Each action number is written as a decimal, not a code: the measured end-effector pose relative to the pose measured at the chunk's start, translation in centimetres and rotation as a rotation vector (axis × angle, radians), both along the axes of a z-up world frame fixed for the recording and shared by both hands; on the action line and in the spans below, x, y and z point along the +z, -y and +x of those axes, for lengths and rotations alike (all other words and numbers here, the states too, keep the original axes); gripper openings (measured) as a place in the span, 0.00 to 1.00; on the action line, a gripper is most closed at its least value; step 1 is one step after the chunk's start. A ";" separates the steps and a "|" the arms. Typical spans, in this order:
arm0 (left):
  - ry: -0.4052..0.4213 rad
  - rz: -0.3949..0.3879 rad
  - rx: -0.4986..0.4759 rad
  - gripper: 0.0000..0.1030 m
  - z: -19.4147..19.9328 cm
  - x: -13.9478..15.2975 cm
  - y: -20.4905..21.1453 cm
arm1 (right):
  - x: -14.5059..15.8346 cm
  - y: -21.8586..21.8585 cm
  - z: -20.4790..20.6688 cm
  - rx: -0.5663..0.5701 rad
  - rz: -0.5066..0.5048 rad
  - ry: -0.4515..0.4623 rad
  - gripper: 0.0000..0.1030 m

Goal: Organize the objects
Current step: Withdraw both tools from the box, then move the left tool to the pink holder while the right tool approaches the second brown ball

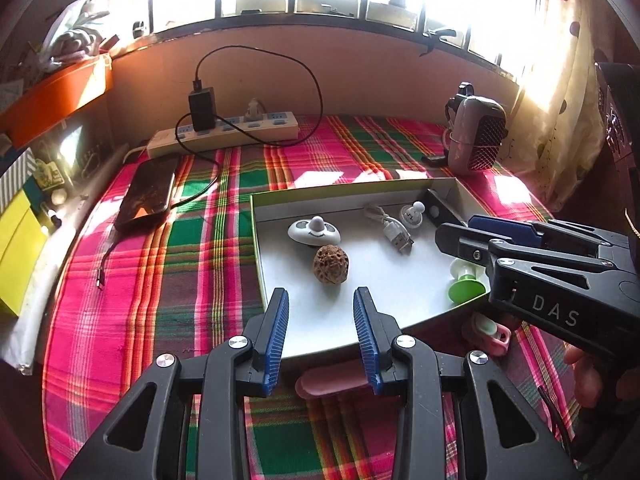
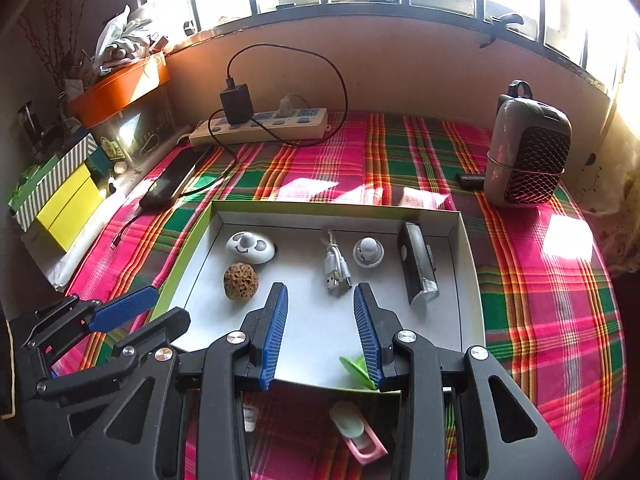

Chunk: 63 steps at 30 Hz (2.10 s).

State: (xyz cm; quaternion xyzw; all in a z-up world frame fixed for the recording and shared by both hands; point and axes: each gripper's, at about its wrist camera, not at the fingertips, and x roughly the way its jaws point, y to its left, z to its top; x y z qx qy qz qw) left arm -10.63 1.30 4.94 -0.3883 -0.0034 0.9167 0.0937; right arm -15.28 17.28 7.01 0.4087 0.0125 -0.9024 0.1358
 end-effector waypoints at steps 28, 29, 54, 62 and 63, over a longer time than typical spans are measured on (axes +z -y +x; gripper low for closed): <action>0.057 0.067 -0.073 0.31 9.9 -1.0 4.2 | -2.5 -7.1 14.0 -0.226 0.031 0.016 0.48; 0.052 0.075 -0.069 0.31 10.0 -1.1 4.2 | -2.5 -7.0 14.0 -0.222 0.048 0.021 0.48; 0.082 0.058 -0.016 0.31 3.2 -2.6 0.9 | -4.8 -9.6 5.7 -0.146 0.006 0.077 0.48; 0.087 0.075 -0.019 0.31 2.3 -2.8 0.7 | -4.8 -8.7 5.4 -0.076 -0.009 0.077 0.48; 0.087 0.076 -0.027 0.31 2.3 -2.8 0.6 | -4.8 -8.6 5.3 -0.073 -0.004 0.075 0.48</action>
